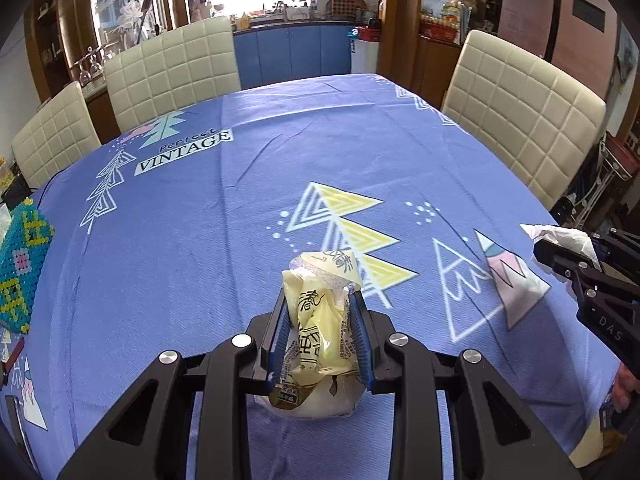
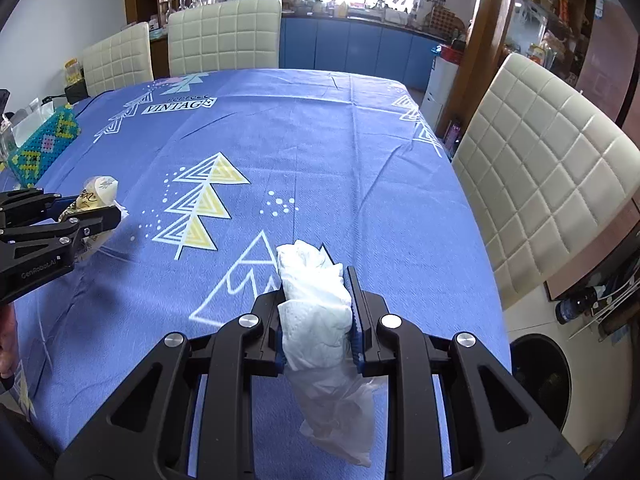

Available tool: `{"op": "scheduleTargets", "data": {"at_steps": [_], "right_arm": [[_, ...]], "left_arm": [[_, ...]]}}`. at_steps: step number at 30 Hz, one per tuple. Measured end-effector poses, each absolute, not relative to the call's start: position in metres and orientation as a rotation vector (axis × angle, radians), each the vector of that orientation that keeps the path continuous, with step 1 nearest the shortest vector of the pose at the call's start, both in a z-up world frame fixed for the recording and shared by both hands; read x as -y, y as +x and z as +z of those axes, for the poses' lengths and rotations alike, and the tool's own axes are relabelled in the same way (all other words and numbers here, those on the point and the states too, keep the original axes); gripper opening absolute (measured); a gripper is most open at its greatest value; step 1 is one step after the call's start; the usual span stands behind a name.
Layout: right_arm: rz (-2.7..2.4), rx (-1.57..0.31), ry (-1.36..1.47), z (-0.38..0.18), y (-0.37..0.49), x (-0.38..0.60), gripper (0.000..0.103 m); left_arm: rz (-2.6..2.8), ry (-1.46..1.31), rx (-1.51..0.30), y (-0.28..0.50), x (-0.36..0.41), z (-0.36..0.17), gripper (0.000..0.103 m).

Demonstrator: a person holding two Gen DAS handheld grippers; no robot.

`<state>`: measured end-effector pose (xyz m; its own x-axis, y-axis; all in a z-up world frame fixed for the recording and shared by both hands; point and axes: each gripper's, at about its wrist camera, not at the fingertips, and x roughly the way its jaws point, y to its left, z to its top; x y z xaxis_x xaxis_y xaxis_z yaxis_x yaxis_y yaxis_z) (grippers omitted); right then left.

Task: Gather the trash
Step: 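Carry the yellow wrapper and white tissue over the black bin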

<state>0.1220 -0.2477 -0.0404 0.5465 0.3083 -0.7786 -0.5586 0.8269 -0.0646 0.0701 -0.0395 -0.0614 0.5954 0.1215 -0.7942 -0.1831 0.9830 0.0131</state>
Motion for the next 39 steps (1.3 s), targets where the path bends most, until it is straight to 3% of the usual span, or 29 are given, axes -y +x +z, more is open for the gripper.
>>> {"op": "scheduleTargets", "data": {"at_steps": [39], "right_arm": [[0.221,-0.826,-0.156,-0.023,0.117,0.445,0.025]], "left_arm": [[-0.266,0.18,-0.863,0.139,0.282,-0.035,0.028]]}}
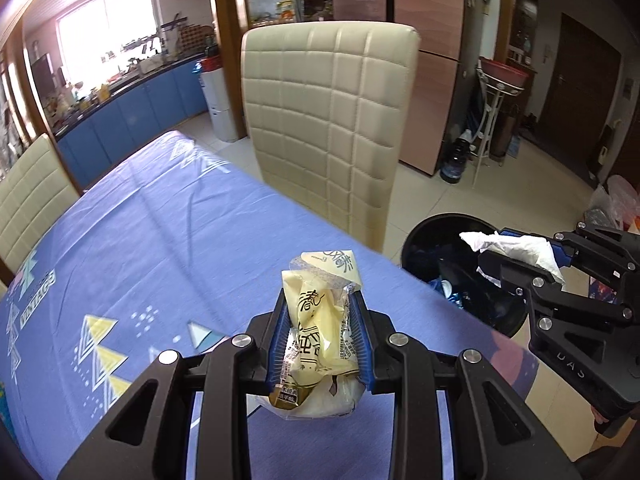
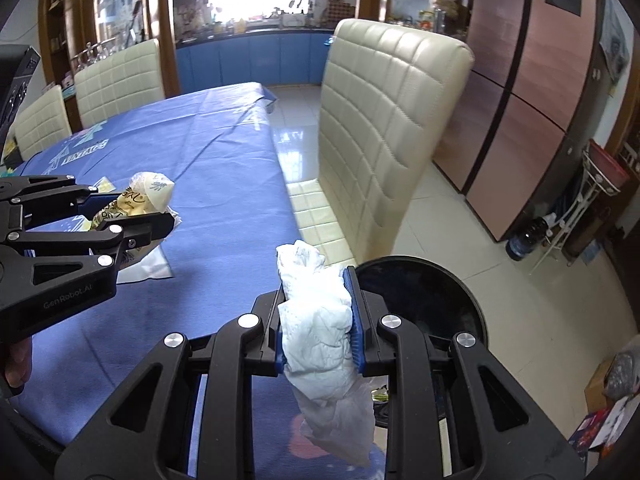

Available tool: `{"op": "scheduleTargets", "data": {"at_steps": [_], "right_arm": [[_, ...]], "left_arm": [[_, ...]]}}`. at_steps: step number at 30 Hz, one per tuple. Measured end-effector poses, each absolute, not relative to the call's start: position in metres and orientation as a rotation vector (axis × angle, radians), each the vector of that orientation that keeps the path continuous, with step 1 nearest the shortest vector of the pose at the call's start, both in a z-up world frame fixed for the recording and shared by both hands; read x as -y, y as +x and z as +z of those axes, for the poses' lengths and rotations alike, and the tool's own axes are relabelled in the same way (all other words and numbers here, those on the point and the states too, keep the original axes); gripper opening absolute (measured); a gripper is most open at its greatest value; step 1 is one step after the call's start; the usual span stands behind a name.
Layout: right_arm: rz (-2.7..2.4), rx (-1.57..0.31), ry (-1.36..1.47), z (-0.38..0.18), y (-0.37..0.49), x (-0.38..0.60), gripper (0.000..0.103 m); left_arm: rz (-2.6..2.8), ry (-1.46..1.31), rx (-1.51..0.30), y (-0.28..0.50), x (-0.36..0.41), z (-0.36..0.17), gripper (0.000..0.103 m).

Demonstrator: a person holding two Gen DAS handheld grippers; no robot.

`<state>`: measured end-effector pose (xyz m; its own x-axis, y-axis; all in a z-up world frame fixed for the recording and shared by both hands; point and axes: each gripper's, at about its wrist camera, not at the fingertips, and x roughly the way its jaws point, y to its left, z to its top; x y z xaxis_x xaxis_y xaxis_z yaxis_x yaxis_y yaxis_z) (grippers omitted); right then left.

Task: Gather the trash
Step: 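Carry the yellow wrapper and white tissue over the black bin, then open the right tool to drop the tissue while the left tool releases the wrapper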

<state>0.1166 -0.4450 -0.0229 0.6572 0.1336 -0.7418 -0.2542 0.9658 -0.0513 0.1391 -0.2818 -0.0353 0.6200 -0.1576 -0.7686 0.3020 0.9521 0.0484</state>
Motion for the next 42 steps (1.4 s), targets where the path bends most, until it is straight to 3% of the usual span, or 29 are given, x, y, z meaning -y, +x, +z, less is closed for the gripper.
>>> {"op": "scheduleTargets", "data": {"at_steps": [16,38,39,41,42], "right_arm": [[0.056,-0.818,-0.075,-0.026,0.141,0.519,0.026],[-0.037,-0.769,-0.023,-0.019,0.143,0.561,0.028],[-0.044,-0.769,-0.026,-0.019,0.143,0.561,0.03],[-0.055,-0.773,-0.027,-0.02,0.144,0.562,0.051],[-0.065,-0.765,-0.03,-0.02,0.142,0.561,0.073]], "left_arm": [[-0.415,0.252,-0.861,0.175,0.361,-0.043,0.028],[-0.475,0.309,-0.814,0.181,0.404,-0.025,0.029],[-0.474,0.311,-0.817,0.181,0.405,-0.025,0.029],[-0.472,0.314,-0.817,0.181,0.406,-0.025,0.029],[-0.471,0.314,-0.817,0.182,0.406,-0.024,0.029]]}}
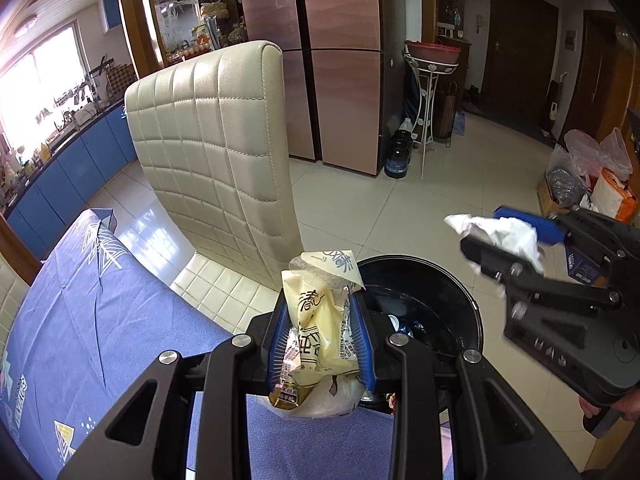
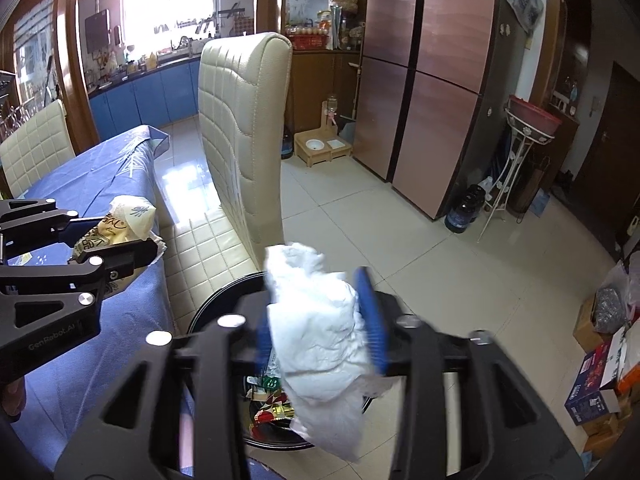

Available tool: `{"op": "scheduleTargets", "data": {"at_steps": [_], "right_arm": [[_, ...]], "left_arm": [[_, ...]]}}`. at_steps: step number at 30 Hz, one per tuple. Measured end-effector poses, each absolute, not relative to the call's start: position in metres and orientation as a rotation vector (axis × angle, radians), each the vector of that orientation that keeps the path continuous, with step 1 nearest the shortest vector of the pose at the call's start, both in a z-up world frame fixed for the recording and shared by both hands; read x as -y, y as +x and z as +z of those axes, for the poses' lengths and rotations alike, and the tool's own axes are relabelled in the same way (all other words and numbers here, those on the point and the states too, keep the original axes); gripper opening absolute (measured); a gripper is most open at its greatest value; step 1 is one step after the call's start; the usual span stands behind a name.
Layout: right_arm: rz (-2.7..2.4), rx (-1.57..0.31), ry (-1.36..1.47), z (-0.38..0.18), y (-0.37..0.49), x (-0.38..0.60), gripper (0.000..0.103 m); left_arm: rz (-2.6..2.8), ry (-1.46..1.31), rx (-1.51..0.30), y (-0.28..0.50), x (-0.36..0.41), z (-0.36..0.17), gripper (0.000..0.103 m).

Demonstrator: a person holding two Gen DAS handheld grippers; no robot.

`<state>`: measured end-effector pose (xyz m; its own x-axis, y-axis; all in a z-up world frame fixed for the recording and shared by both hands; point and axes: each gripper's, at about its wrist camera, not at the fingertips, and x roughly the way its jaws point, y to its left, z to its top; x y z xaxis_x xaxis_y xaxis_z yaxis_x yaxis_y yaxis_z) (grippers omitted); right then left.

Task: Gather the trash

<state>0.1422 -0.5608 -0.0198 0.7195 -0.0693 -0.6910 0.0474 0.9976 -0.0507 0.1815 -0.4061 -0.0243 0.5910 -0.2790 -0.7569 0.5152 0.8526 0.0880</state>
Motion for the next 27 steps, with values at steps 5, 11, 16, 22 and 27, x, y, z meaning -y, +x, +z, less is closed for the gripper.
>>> {"op": "scheduleTargets", "data": {"at_steps": [5,11,16,22,27], "right_arm": [[-0.106,-0.722,-0.076,-0.015,0.141,0.56,0.076],[-0.151,-0.733,-0.076,-0.018,0.141,0.566,0.082],[-0.223,-0.763,-0.081,-0.022,0.14,0.576,0.082],[-0.266,-0.782,-0.074,-0.027,0.135,0.589,0.082],[-0.267,-0.794,-0.054,-0.03,0.134,0.594,0.082]], "left_arm": [[-0.469,0.31,-0.822,0.185,0.405,-0.024,0.029],[-0.486,0.309,-0.828,0.187,0.409,-0.025,0.03],[-0.517,0.309,-0.841,0.189,0.421,-0.028,0.031],[-0.532,0.298,-0.848,0.191,0.435,-0.03,0.055],[-0.512,0.273,-0.836,0.194,0.434,-0.027,0.08]]}}
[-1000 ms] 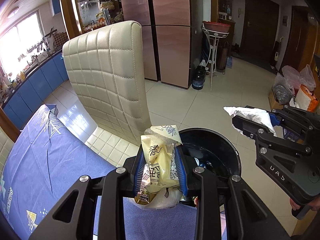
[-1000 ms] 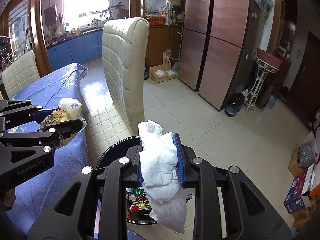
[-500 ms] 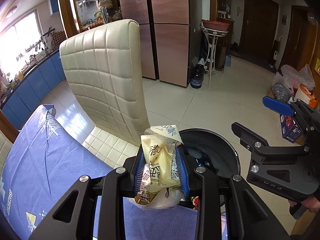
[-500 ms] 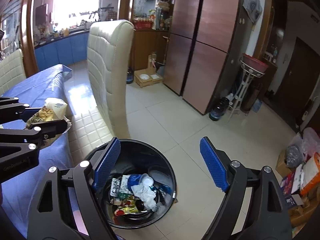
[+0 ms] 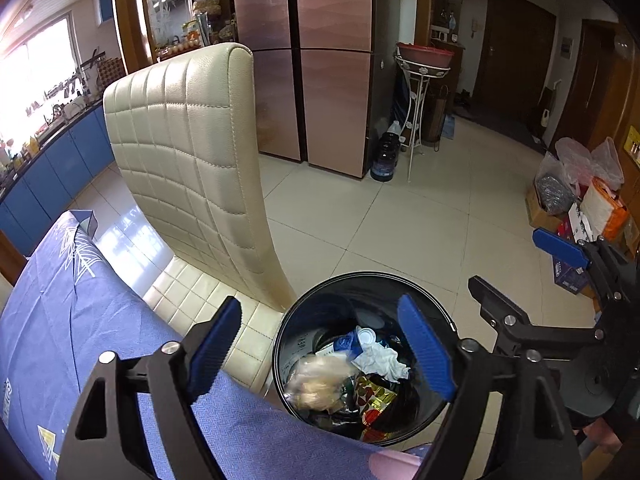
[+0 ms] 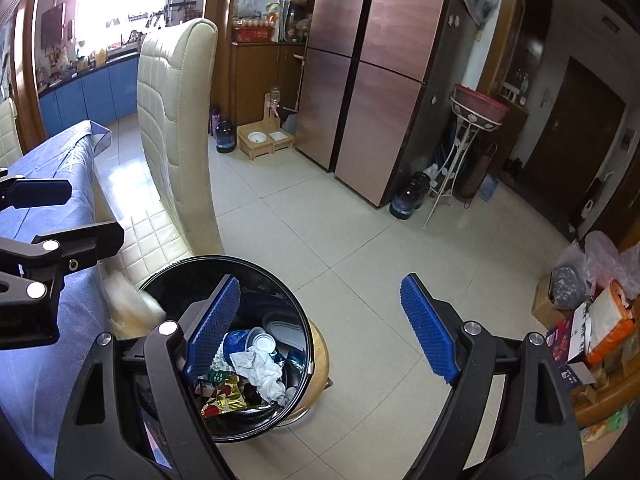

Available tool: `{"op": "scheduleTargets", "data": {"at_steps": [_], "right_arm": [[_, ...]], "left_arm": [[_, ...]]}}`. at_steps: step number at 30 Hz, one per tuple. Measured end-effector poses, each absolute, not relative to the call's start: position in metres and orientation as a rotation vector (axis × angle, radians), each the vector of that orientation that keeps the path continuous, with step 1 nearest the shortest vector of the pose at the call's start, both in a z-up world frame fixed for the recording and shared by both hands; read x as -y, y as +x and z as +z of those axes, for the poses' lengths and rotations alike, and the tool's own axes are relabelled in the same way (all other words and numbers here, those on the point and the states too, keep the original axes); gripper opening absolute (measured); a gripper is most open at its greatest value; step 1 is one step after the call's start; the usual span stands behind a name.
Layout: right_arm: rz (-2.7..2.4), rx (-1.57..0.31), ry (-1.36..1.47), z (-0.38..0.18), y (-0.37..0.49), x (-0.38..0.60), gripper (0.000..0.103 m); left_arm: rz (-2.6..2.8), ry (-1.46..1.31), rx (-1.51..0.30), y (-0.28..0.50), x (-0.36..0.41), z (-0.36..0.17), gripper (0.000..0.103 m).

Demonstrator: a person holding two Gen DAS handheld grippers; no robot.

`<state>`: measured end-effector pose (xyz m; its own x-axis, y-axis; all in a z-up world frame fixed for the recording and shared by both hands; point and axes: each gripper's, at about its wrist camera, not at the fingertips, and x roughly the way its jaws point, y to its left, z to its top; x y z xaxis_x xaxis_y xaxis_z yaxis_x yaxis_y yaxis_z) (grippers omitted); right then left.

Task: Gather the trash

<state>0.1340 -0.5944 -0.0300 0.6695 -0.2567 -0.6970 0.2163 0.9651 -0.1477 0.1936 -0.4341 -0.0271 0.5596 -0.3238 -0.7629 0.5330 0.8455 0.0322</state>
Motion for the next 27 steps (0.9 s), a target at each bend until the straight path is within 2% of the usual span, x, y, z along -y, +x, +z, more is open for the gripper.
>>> {"op": "scheduleTargets", "data": {"at_steps": [5,9,11,27], "right_arm": [[-0.257,-0.794,-0.05,-0.0293,0.1344,0.5933,0.086],[-0.247,-0.786,-0.046,-0.0274,0.1344,0.5918,0.097],[-0.245,-0.784,-0.045,-0.0272,0.1346,0.5912,0.099],[-0.242,-0.813,-0.032,-0.032,0.1333,0.5911,0.099]], "left_arm": [[-0.492,0.272,-0.856,0.1964,0.4312,-0.0323,0.08],[-0.484,0.262,-0.869,0.1969,0.4275,-0.0335,0.08],[-0.481,0.26,-0.87,0.1965,0.4267,-0.0334,0.08],[-0.484,0.275,-0.871,0.195,0.4278,-0.0315,0.08]]}}
